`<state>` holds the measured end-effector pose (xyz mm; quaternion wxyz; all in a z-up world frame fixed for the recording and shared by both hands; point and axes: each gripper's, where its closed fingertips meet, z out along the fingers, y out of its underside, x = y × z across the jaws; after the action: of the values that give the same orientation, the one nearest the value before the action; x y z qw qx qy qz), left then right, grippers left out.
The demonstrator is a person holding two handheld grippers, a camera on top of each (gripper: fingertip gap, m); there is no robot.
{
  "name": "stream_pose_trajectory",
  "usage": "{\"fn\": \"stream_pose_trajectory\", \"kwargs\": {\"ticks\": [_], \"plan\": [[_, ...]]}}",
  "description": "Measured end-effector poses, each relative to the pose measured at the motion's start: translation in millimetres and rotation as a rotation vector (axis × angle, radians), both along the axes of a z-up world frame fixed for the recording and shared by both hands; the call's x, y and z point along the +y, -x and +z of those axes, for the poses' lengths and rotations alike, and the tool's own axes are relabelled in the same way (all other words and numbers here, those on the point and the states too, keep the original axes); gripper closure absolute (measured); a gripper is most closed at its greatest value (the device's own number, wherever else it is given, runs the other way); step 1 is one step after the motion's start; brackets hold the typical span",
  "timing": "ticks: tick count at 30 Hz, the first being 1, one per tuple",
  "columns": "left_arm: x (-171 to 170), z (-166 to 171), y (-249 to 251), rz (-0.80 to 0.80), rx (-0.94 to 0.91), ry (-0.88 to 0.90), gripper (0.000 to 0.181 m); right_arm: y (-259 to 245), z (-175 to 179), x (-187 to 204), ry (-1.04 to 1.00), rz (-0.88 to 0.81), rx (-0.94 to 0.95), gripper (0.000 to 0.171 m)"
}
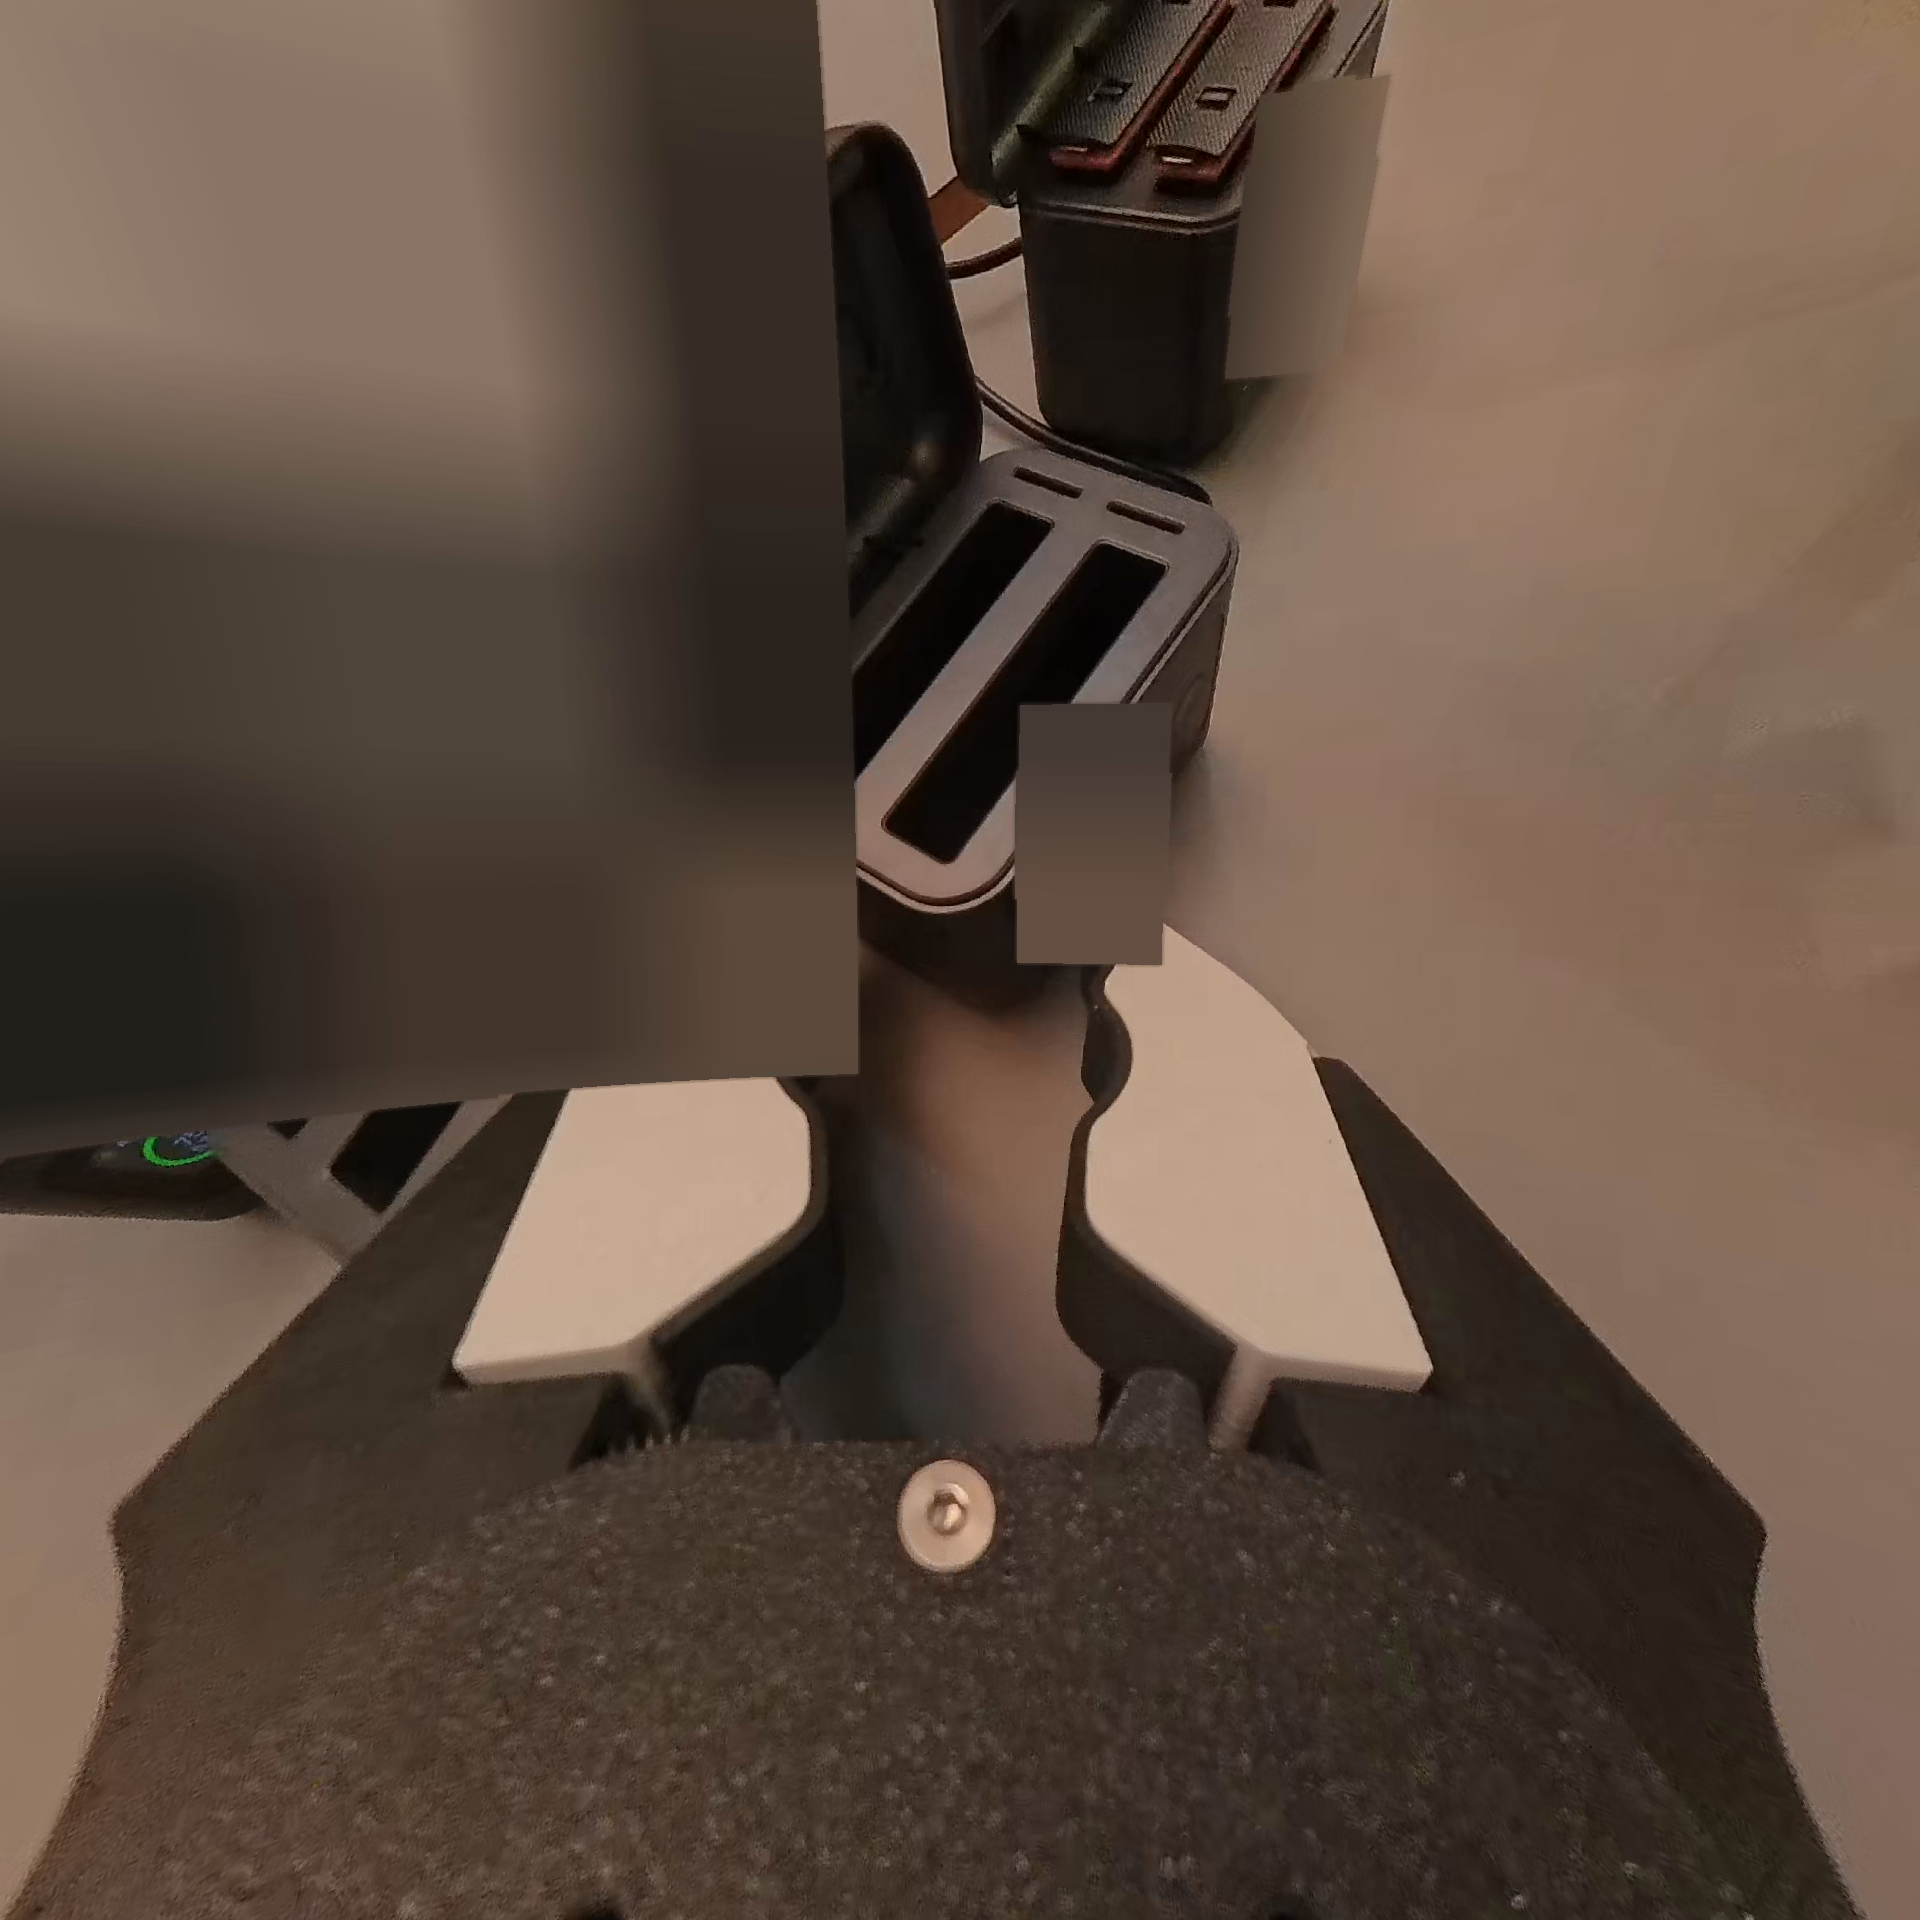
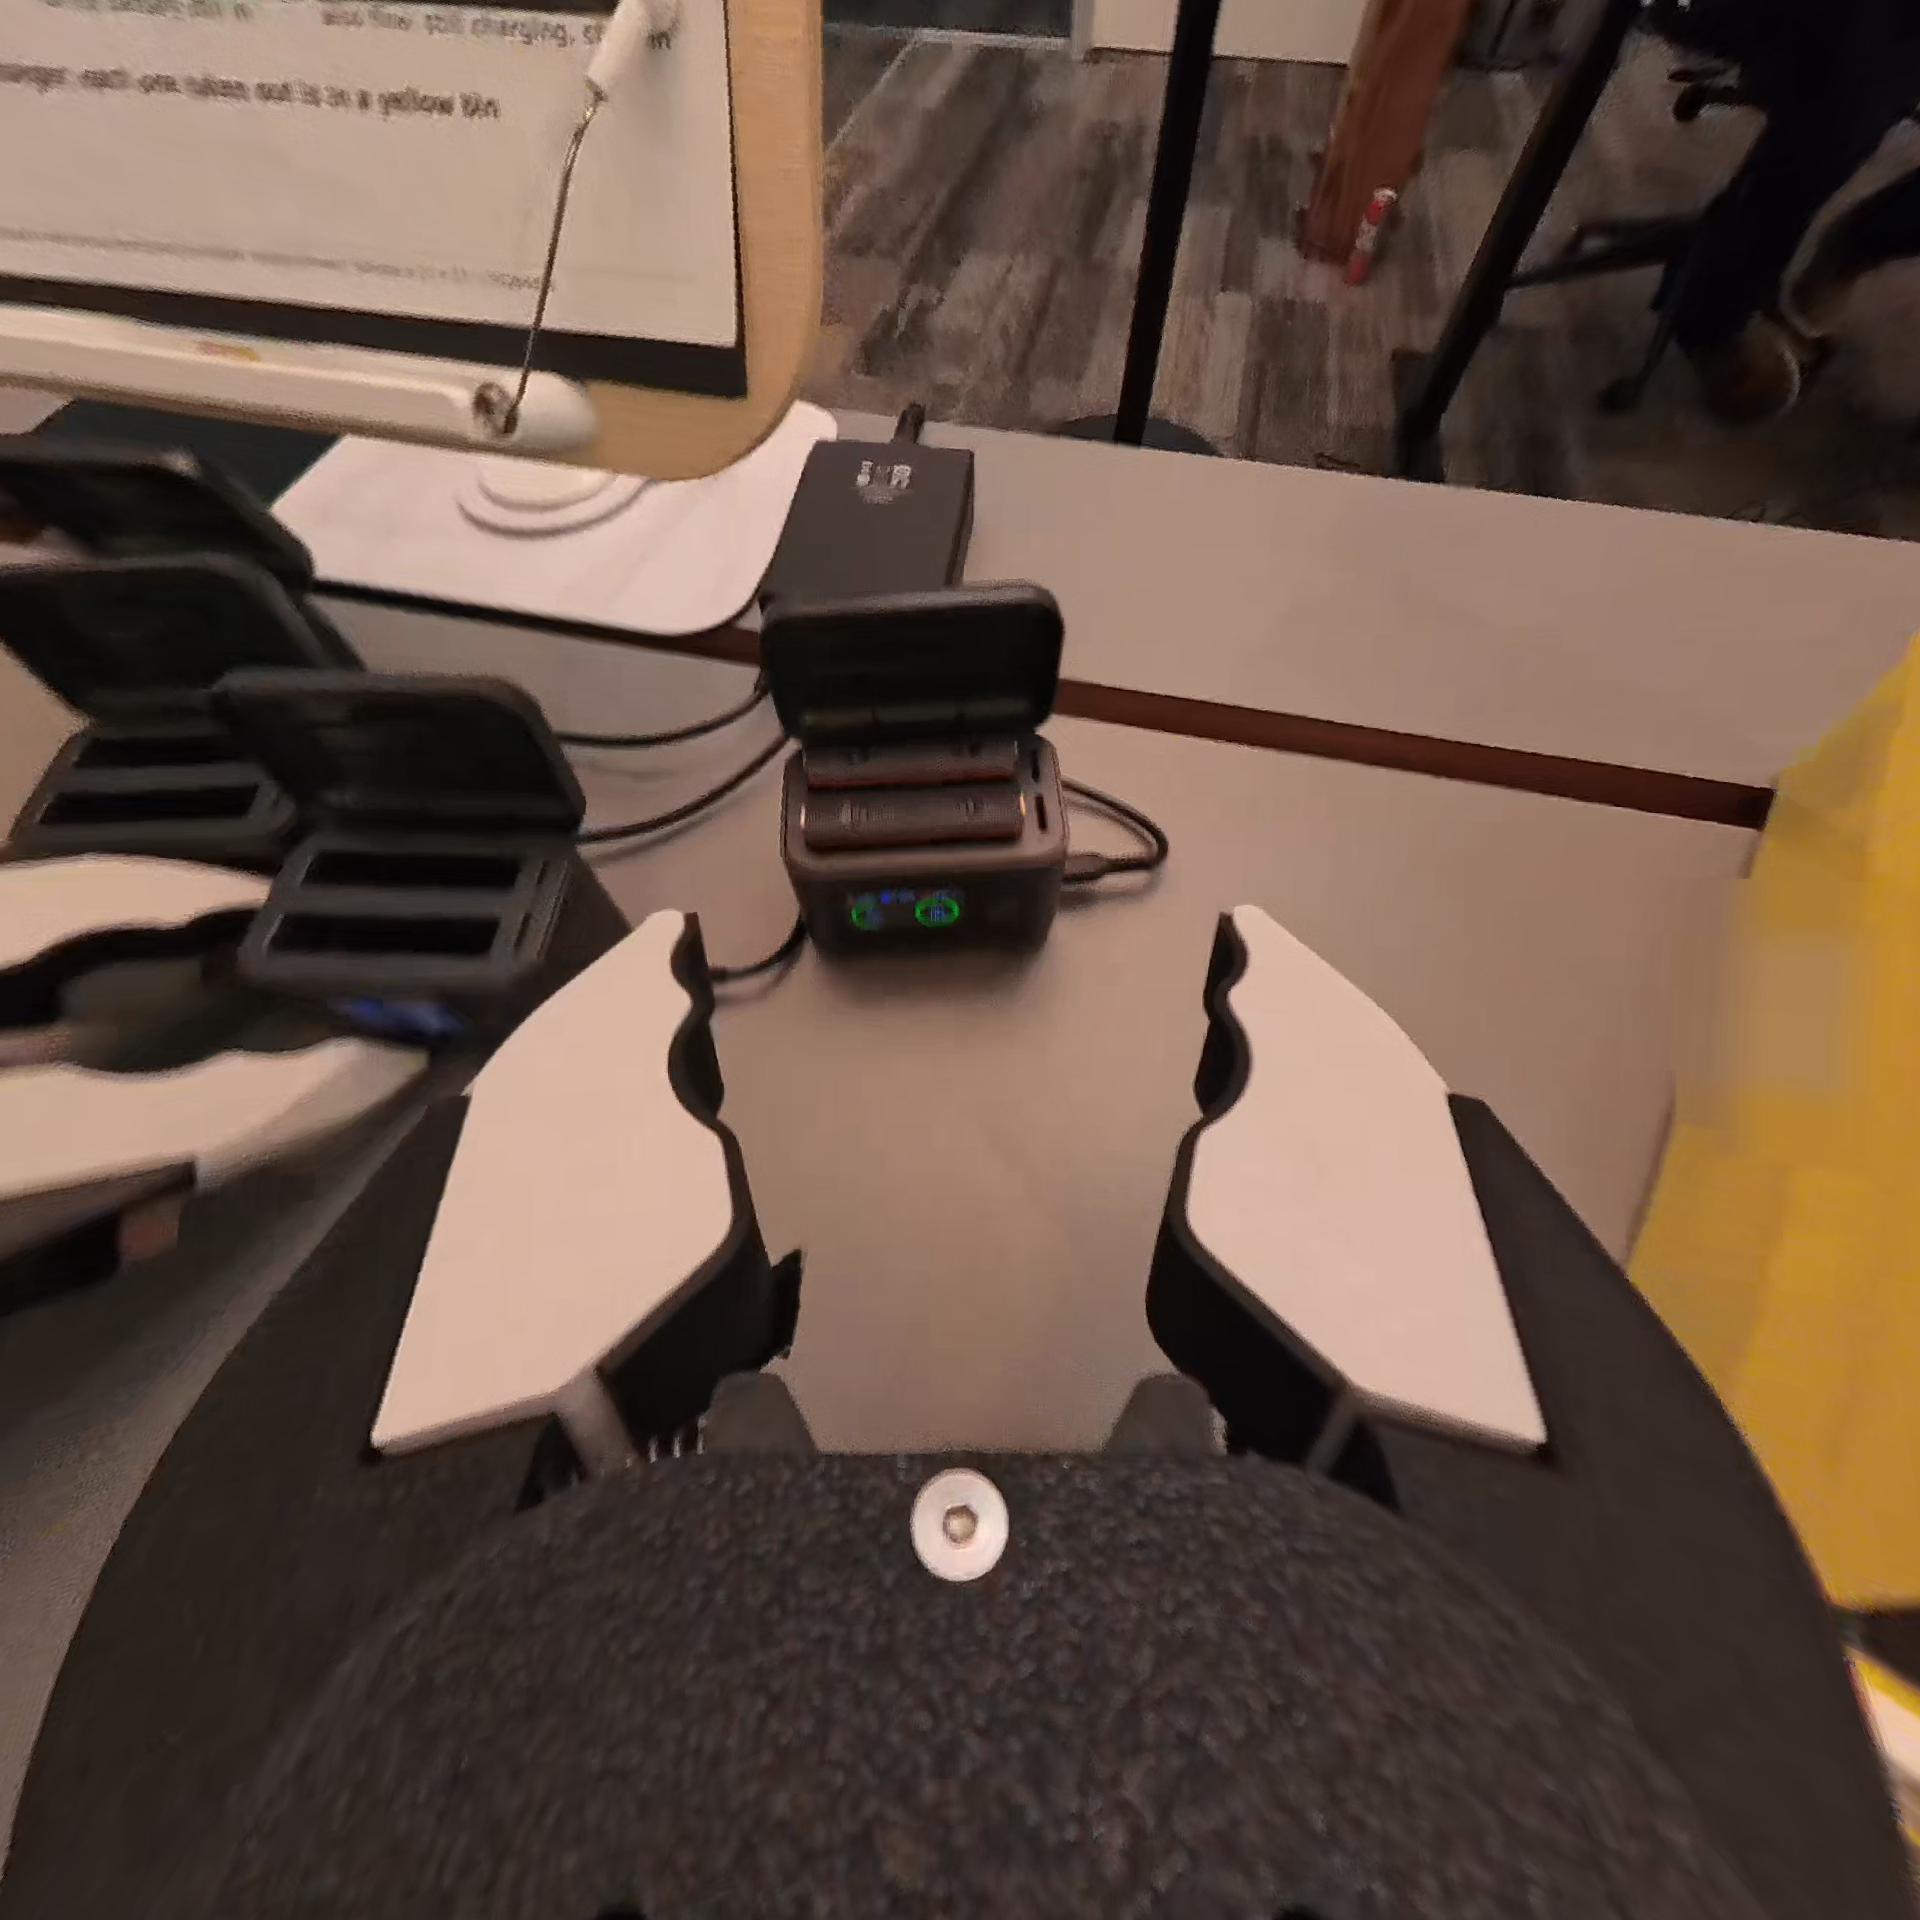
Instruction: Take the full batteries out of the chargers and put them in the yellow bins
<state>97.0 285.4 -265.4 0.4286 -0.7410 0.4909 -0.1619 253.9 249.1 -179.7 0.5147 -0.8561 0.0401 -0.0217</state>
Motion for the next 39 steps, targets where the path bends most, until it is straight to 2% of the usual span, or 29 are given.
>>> {"fn": "stream_pose_trajectory", "kwargs": {"ticks": [2,6,14,18,39], "plan": [[0,0,0,0.002,0.003,-0.008,0.135,-2,-7,-20,0.022,0.027,0.001,0.086],[0,0,0,0.003,0.004,-0.016,0.135,0,-38,-53,0.068,0.041,0.009,0.113],[0,2,1,0.003,0.008,-0.042,0.135,14,-63,-69,0.073,0.028,0.011,0.171],[0,2,1,0.003,0.012,-0.064,0.136,15,-78,-71,0.118,0.02,0.047,0.171],[-12,3,-1,-0.052,0.021,-0.096,0.139,19,-67,-69,0.064,0.074,0.018,0.171]]}}
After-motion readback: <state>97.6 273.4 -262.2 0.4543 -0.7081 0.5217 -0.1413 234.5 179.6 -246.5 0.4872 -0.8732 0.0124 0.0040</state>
